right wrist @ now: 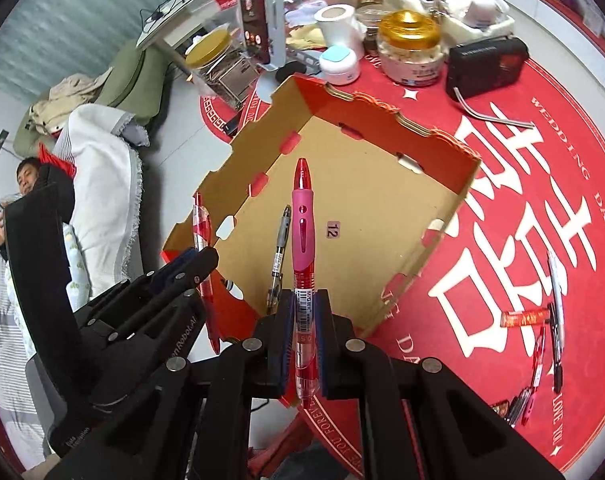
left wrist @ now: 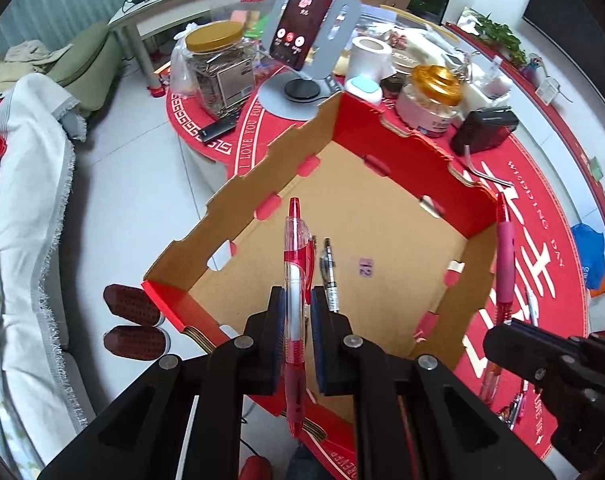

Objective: Organize rigid objects
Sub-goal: 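Lower the pens into the box and open both tools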

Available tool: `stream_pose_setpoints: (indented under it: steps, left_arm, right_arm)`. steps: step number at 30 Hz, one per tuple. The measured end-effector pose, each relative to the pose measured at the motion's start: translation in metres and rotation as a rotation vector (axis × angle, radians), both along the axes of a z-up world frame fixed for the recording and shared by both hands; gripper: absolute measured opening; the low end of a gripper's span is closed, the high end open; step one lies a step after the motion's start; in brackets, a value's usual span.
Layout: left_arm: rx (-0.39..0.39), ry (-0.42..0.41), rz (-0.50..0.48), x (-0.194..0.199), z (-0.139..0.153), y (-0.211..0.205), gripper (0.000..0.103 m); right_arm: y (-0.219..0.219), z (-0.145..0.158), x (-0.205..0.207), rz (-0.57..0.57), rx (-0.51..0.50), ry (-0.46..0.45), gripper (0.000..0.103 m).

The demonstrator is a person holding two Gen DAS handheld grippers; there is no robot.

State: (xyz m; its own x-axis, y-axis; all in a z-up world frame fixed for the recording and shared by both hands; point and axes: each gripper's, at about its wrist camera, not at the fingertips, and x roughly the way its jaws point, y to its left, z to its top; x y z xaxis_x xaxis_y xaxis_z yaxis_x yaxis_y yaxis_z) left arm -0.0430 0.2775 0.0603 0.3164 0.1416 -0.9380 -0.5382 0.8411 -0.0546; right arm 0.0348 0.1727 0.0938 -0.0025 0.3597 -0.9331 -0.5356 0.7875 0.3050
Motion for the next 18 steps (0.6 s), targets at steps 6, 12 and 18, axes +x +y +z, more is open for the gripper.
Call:
stream_pose_setpoints:
  steps: [6,12,18]
  left_arm:
    - [-0.013,0.028,0.009,0.002,-0.014,0.003,0.013]
    - [-0.028,0.040,0.012,0.005,-0.021,0.005,0.013]
    - [-0.034,0.049,0.005,0.009,-0.024,0.004,0.013]
  right_arm:
    - [0.004,-0.008,0.003,0.007,-0.021,0.006,0.011]
    - [0.006,-0.012,0.006,0.005,-0.032,0.008,0.011]
    - [0.007,-0.014,0.008,0.003,-0.035,0.010,0.011]
